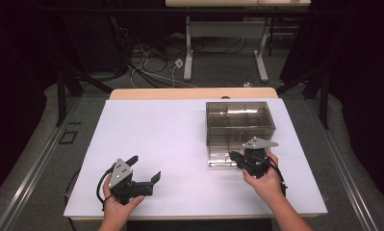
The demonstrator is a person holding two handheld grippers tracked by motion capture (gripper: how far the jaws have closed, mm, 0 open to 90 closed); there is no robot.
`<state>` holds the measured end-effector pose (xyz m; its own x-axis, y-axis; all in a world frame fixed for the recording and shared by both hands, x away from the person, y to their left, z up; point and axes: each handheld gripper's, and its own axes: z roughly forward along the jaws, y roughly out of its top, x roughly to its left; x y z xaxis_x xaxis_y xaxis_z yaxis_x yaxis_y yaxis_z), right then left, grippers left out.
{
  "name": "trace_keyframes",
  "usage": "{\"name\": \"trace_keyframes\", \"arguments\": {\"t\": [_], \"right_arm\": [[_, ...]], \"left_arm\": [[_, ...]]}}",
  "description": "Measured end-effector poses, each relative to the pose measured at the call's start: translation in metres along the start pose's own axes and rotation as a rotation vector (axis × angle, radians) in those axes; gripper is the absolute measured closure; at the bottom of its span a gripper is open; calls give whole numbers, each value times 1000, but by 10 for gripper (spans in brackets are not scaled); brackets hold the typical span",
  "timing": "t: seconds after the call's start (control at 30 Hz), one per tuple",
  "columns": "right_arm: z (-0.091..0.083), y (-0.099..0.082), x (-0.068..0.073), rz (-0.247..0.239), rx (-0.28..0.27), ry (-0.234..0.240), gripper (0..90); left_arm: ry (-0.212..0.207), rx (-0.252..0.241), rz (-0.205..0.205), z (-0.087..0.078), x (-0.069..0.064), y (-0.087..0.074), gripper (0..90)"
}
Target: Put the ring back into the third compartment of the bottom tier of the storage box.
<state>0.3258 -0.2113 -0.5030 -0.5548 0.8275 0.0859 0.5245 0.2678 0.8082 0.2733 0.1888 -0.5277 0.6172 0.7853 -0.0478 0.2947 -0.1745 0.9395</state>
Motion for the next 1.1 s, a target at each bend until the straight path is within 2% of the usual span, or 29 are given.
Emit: {"name": "trace_keyframes", "arguments": {"t": [0.3,1.1], "right_arm": [[-8,1,-17,38,-22,-42,868],[-19,-3,-47,105,-49,-121,868]], "left_arm": [[0,-3,0,0,1,0,14],[0,-1,0,0,0,0,14]]}}
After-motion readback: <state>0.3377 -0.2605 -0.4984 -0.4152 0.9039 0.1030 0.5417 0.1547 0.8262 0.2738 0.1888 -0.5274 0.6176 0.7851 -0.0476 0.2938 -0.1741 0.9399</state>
